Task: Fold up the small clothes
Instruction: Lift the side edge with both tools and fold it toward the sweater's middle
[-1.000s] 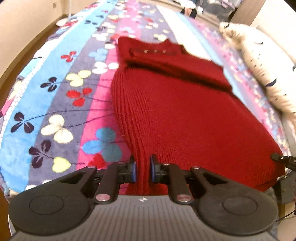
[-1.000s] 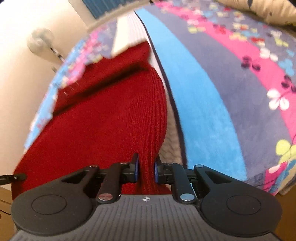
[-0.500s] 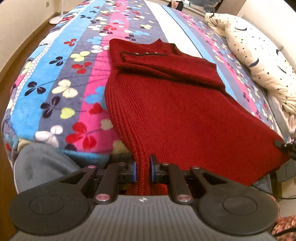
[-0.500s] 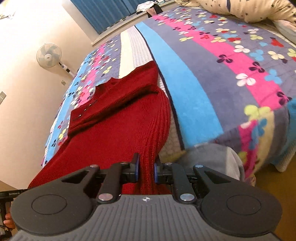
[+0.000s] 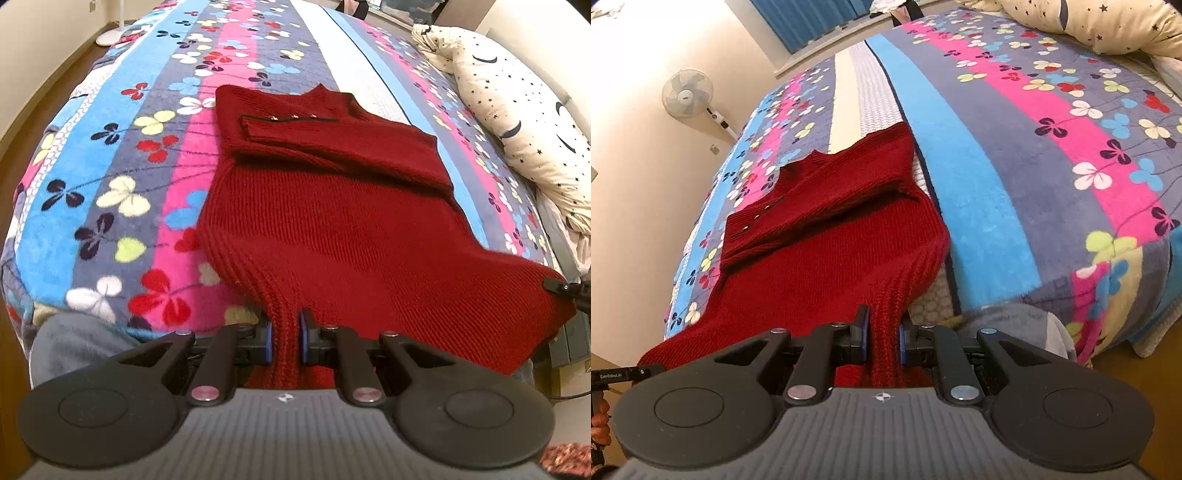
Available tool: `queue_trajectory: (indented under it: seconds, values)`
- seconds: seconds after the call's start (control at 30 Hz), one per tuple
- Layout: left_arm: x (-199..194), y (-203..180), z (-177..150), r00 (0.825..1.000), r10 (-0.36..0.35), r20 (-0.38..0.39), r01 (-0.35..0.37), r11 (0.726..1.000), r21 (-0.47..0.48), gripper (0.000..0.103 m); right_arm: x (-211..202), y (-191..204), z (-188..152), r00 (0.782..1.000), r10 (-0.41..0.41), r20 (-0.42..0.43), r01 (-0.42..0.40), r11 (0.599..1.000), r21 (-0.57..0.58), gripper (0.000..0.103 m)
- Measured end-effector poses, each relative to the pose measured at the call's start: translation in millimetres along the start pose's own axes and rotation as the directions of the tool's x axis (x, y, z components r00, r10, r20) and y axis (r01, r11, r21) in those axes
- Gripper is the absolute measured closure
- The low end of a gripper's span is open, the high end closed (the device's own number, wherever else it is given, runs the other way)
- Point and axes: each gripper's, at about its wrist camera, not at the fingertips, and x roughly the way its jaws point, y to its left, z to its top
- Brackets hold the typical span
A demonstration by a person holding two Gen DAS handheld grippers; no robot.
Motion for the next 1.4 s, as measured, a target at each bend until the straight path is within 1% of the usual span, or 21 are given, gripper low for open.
queue_trajectory:
  seconds: [0.2, 0.3, 0.4, 0.53, 0.63, 0.67, 0.7, 0.77, 0.8, 0.83, 0.87, 0.9, 0.93, 0.97, 1.03, 1.1, 1.17, 1.23, 1.3, 1.33, 1.4]
  values:
    - [8, 9, 43, 1.0, -0.013, 0.026, 0.014, 1.0, -0.025, 0.088, 25, 6, 42, 1.0, -0.015, -0.007, 0.015, 1.0, -0.006, 0.088]
    - [15, 14, 75, 0.998, -0.014, 0.059, 0.017, 0.999, -0.048, 0.088, 43, 15, 74, 0.999, -0.031, 0.009, 0.031, 0.999, -0.039, 0.088]
    - [25, 18, 112, 0.997, -0.012, 0.081, 0.017, 0.998, -0.06, 0.088, 68, 20, 109, 0.999, -0.042, 0.007, 0.042, 0.998, -0.045, 0.088]
    - [59, 30, 183, 0.995, 0.001, 0.101, 0.008, 0.996, -0.089, 0.088, 116, 20, 175, 0.998, -0.066, -0.017, 0.065, 0.997, -0.036, 0.088]
    - [106, 45, 242, 0.997, 0.001, 0.082, 0.01, 0.991, -0.133, 0.086, 166, 17, 229, 0.996, -0.078, -0.047, 0.079, 0.997, 0.012, 0.088]
    - [125, 52, 261, 0.997, 0.03, 0.075, -0.017, 0.985, -0.173, 0.078, 188, 15, 247, 0.995, -0.08, -0.063, 0.082, 0.996, 0.033, 0.087]
    - [140, 60, 276, 0.997, 0.051, 0.057, -0.038, 0.976, -0.215, 0.074, 213, 12, 264, 0.994, -0.073, -0.086, 0.078, 0.995, 0.054, 0.081]
    - [173, 80, 306, 0.997, 0.076, -0.008, -0.074, 0.94, -0.332, 0.074, 254, 2, 289, 0.988, -0.107, -0.111, 0.121, 0.984, 0.129, 0.06]
    - [178, 85, 314, 0.995, 0.104, -0.004, -0.099, 0.926, -0.364, 0.065, 266, -2, 298, 0.986, -0.14, -0.09, 0.153, 0.975, 0.161, 0.047]
    - [179, 91, 321, 0.988, 0.15, 0.036, -0.126, 0.921, -0.368, 0.058, 270, -5, 304, 0.985, -0.169, -0.028, 0.171, 0.966, 0.192, 0.044]
    - [177, 94, 325, 0.981, 0.184, 0.067, -0.149, 0.923, -0.354, 0.039, 268, -8, 306, 0.984, -0.176, 0.026, 0.167, 0.963, 0.211, 0.044]
    - [175, 96, 327, 0.972, 0.217, 0.089, -0.175, 0.924, -0.339, 0.025, 264, -11, 305, 0.984, -0.164, 0.065, 0.147, 0.965, 0.216, 0.042]
    - [171, 98, 328, 0.964, 0.242, 0.109, -0.196, 0.926, -0.321, 0.022, 260, -12, 303, 0.986, -0.144, 0.085, 0.123, 0.97, 0.211, 0.041]
    - [169, 100, 326, 0.961, 0.249, 0.121, -0.202, 0.93, -0.306, 0.021, 255, -15, 297, 0.988, -0.121, 0.099, 0.099, 0.975, 0.197, 0.041]
    - [165, 103, 318, 0.962, 0.245, 0.117, -0.205, 0.939, -0.277, 0.021, 242, -19, 280, 0.984, -0.126, 0.126, 0.106, 0.982, 0.153, 0.04]
    - [162, 101, 306, 0.963, 0.245, 0.112, -0.21, 0.943, -0.258, 0.021, 230, -22, 261, 0.976, -0.156, 0.152, 0.143, 0.985, 0.095, 0.04]
    - [158, 97, 289, 0.964, 0.249, 0.097, -0.224, 0.951, -0.215, 0.021, 220, -21, 240, 0.963, -0.21, 0.167, 0.208, 0.978, 0.031, 0.041]
    - [155, 89, 268, 0.963, 0.257, 0.081, -0.245, 0.959, -0.141, 0.021, 215, -15, 221, 0.959, -0.23, 0.167, 0.238, 0.971, -0.03, 0.041]
    - [151, 76, 249, 0.963, 0.26, 0.073, -0.256, 0.965, -0.057, 0.021, 214, -6, 202, 0.96, -0.24, 0.145, 0.258, 0.959, -0.119, 0.041]
    - [150, 68, 241, 0.965, 0.253, 0.072, -0.253, 0.968, -0.008, 0.021, 215, 1, 193, 0.962, -0.239, 0.134, 0.26, 0.95, -0.172, 0.041]
    - [152, 55, 233, 0.971, 0.23, 0.065, -0.233, 0.971, 0.05, 0.021, 220, 14, 178, 0.964, -0.24, 0.113, 0.262, 0.928, -0.266, 0.04]
